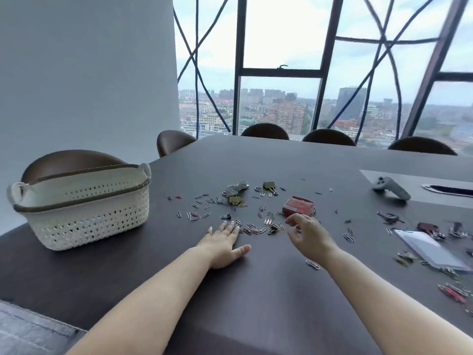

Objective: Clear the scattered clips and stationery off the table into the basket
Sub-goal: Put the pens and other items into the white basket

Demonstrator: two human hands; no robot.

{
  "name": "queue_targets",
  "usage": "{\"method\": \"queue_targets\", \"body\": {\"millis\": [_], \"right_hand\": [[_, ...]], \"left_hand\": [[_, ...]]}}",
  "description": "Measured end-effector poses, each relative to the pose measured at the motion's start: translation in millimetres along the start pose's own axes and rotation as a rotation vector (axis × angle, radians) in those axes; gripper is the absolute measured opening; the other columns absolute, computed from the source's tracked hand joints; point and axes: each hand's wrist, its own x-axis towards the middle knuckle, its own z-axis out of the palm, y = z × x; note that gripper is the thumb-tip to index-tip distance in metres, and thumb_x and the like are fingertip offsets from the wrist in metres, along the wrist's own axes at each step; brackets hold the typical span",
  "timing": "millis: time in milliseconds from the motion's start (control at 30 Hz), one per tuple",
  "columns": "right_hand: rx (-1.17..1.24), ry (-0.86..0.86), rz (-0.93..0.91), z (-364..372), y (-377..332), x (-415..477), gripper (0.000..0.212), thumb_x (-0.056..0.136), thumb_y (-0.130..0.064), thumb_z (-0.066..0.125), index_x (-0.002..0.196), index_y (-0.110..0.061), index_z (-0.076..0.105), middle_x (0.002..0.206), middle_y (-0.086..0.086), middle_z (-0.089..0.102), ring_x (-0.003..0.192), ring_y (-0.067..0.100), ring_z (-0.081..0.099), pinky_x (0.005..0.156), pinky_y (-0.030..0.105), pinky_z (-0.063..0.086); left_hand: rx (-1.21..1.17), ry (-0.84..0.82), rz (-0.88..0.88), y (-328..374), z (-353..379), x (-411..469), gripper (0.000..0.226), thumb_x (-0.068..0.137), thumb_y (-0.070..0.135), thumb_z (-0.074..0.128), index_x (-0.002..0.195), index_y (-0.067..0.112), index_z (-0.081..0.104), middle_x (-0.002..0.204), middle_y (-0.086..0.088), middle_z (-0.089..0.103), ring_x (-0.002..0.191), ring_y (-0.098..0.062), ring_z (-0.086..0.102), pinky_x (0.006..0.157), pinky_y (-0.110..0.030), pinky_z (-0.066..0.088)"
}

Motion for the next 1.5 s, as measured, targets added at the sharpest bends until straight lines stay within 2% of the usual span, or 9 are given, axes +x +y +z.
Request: {"method": "queue_targets", "body": {"millis": [267,467,533,600,700,800,1000,1233,1500], "right_hand": [[-0.047,0.084,0.253,-62,84,-81,0.026,0.089,-0.017,0.053,0.114,-0.013,0.057,0.117,0.004,0.060,0.112,0.025,0.051,0.097,0.031,0.038],[-0.120,0.155,0.415,-94,108,-141,0.036,0.090,-0.031,0.052,0.123,-0.017,0.053,0.131,0.005,0.054,0.125,0.024,0.046,0.106,0.037,0.036],[-0.246,0.138,0.528,-101,114,-161,0.050,0.091,-0.045,0.047,0.132,-0.017,0.044,0.142,0.006,0.043,0.133,0.026,0.036,0.109,0.042,0.030],[-0.329,0.053,0.718,-105,120,-179,0.075,0.087,-0.062,0.036,0.143,-0.014,0.026,0.155,0.009,0.021,0.143,0.029,0.014,0.113,0.051,0.017],[-0.314,-0.085,0.941,-102,125,-197,0.099,0.080,-0.077,0.025,0.148,-0.011,-0.002,0.157,0.014,-0.008,0.144,0.035,-0.011,0.114,0.057,0.000],[-0.308,-0.126,0.924,-95,125,-192,0.097,0.081,-0.076,0.022,0.148,-0.011,-0.005,0.157,0.016,-0.009,0.145,0.032,-0.011,0.115,0.053,-0.004],[-0.309,-0.036,0.698,-93,129,-166,0.085,0.084,-0.070,0.031,0.148,-0.018,0.011,0.159,0.009,0.000,0.146,0.029,0.000,0.117,0.051,0.004],[-0.315,-0.045,1.028,-119,167,-177,0.126,0.054,-0.094,0.035,0.149,-0.020,-0.002,0.158,0.010,-0.008,0.142,0.042,-0.011,0.110,0.063,-0.001],[-0.299,-0.030,0.971,-123,209,-139,0.129,0.054,-0.094,0.037,0.148,-0.020,-0.010,0.157,0.011,-0.013,0.142,0.041,-0.012,0.111,0.062,0.000]], "left_hand": [[0.001,-0.005,0.227,106,9,22,0.078,0.090,0.063,0.026,0.149,0.020,0.000,0.158,0.004,-0.007,0.145,-0.011,-0.010,0.118,-0.043,-0.004],[-0.015,0.010,0.354,151,23,11,0.083,0.087,0.065,0.033,0.148,0.023,-0.005,0.157,0.004,-0.013,0.144,-0.014,-0.014,0.118,-0.042,-0.005],[-0.017,0.023,0.299,158,24,10,0.083,0.087,0.066,0.032,0.148,0.025,-0.007,0.156,0.001,-0.017,0.144,-0.020,-0.017,0.117,-0.044,-0.006],[-0.006,0.017,0.225,163,24,12,0.083,0.086,0.068,0.028,0.148,0.025,-0.006,0.156,-0.003,-0.017,0.144,-0.023,-0.016,0.117,-0.046,-0.006],[0.018,-0.002,0.215,174,23,12,0.081,0.087,0.067,0.025,0.148,0.023,-0.003,0.158,-0.002,-0.011,0.145,-0.019,-0.012,0.117,-0.045,-0.004],[0.030,-0.007,0.302,188,25,9,0.076,0.090,0.064,0.025,0.149,0.023,0.000,0.158,0.000,-0.009,0.145,-0.014,-0.011,0.118,-0.041,-0.005],[0.004,0.029,0.371,206,29,11,0.077,0.090,0.061,0.030,0.149,0.024,-0.002,0.157,0.002,-0.012,0.144,-0.016,-0.015,0.118,-0.043,-0.004],[0.014,0.022,0.198,224,22,48,0.090,0.077,0.078,0.029,0.147,0.034,-0.007,0.157,0.002,-0.016,0.143,-0.029,-0.019,0.112,-0.056,-0.006],[0.037,0.037,0.290,259,18,97,0.090,0.076,0.079,0.032,0.146,0.036,-0.005,0.158,0.003,-0.012,0.144,-0.025,-0.016,0.113,-0.060,-0.005]]}}
